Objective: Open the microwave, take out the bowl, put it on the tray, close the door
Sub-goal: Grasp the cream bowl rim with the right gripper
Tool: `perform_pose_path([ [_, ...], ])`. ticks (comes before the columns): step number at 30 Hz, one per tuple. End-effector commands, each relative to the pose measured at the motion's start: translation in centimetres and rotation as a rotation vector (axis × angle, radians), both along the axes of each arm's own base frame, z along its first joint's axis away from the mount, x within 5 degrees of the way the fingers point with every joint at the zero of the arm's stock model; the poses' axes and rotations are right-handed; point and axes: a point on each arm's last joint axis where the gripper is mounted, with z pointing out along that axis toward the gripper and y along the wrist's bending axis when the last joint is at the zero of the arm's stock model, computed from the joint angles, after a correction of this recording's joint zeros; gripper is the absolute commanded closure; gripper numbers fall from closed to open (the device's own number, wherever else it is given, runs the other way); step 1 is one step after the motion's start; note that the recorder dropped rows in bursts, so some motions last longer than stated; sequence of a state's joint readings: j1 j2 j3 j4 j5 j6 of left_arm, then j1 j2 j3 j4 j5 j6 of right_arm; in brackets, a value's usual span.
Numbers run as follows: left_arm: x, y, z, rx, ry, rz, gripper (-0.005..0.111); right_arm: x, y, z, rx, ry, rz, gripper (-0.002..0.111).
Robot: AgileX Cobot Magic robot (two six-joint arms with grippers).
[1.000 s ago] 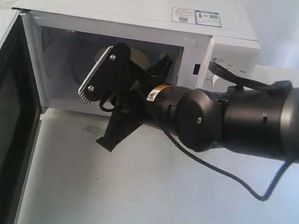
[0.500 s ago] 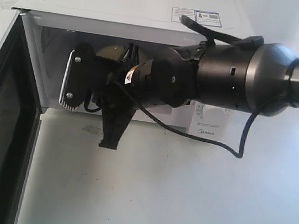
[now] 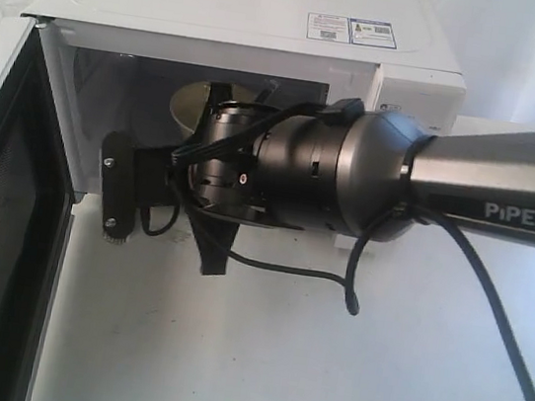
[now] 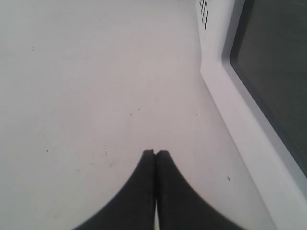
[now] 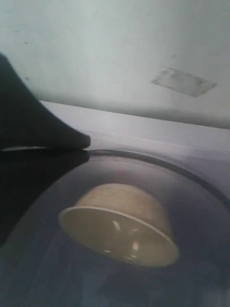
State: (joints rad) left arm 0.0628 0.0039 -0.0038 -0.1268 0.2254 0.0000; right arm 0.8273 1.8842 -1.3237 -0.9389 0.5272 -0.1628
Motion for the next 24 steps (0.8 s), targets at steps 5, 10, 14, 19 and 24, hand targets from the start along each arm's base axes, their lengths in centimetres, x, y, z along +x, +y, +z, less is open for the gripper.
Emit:
perform_pose_path([
  [5, 0.0, -0.1, -0.1, -0.007, -0.001, -0.006, 0.107, -0.4, 1.7, 0.9, 0.154, -0.027, 0.102, 0.102],
  [10, 0.0, -0.1, -0.1, -0.007, -0.001, -0.006, 0.107, 0.2, 1.2, 0.8, 0.163, -0.022, 0.076, 0.070],
  [14, 0.0, -0.1, -0.1, -0.007, -0.001, -0.006, 0.107, 1.1, 0.7, -0.3, 0.171, -0.013, 0.021, 0.055],
  [19, 0.0, -0.1, -0.1, -0.007, -0.001, -0.006, 0.107, 2.1, 0.4, -2.0, 0.143, -0.039, -0.037, 0.055],
  [24, 0.0, -0.1, -0.1, -0.007, -0.001, -0.006, 0.107, 2.7, 0.6, -2.2, 0.185, -0.094, -0.064, 0.055],
])
